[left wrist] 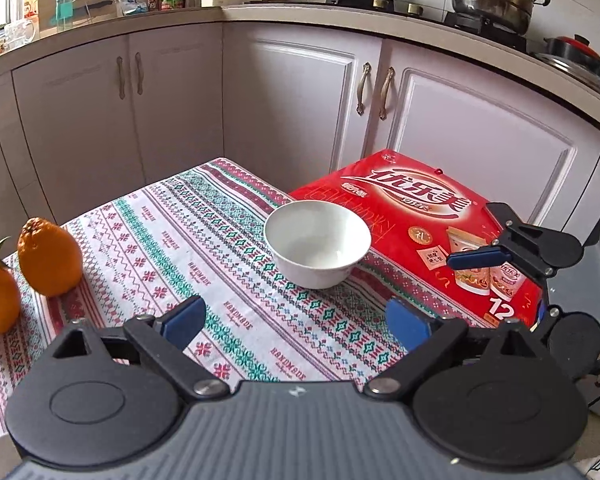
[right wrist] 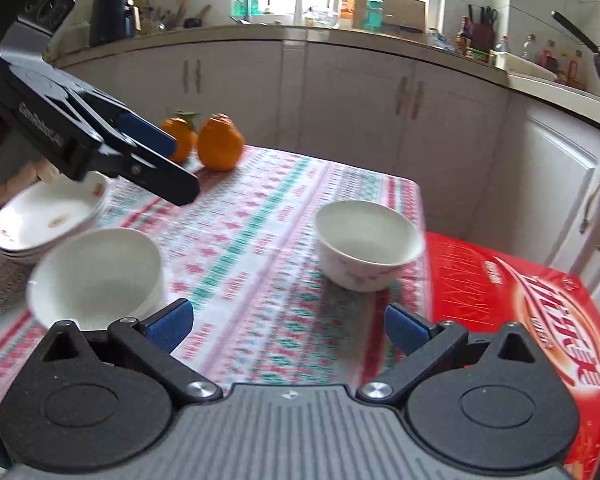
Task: Organize plates and bowls
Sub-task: 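Grasp the rim of the white bowl beside the red box with the left tool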
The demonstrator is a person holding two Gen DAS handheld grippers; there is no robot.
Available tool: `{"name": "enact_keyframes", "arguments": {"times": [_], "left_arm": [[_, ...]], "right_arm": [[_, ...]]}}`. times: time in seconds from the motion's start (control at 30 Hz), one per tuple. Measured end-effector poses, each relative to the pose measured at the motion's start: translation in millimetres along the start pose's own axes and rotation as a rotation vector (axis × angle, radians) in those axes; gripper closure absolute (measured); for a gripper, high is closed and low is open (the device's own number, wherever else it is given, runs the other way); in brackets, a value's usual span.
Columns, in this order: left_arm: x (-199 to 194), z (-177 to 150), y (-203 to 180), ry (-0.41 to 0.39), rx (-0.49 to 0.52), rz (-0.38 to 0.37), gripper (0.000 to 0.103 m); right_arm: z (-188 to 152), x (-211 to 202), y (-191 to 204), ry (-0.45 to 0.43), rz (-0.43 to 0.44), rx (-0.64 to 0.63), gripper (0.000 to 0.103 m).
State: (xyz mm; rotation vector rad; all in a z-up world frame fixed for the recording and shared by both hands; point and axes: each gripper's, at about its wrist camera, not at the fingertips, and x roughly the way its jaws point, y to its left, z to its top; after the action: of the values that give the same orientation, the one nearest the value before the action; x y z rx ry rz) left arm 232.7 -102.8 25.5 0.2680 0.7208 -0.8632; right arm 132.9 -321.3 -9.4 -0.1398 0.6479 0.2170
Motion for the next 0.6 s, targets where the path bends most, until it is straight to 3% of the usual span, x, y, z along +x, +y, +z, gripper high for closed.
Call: {"name": "enact_keyframes", "arguments": {"times": [0.2,0.6], "left_arm": [[45.1,21.2,-3.3,0.031,0.034,-0.033,0.007],[120.5,45.2,6.4,0.103,0.039,-0.048,0.007]], "right_arm": [[-0.4,28.0,-26.0,0.019,-0.032,-0.015,0.0],[13.2,84.9,-53.4,0.016,0.01,-0.019,0.0]]}}
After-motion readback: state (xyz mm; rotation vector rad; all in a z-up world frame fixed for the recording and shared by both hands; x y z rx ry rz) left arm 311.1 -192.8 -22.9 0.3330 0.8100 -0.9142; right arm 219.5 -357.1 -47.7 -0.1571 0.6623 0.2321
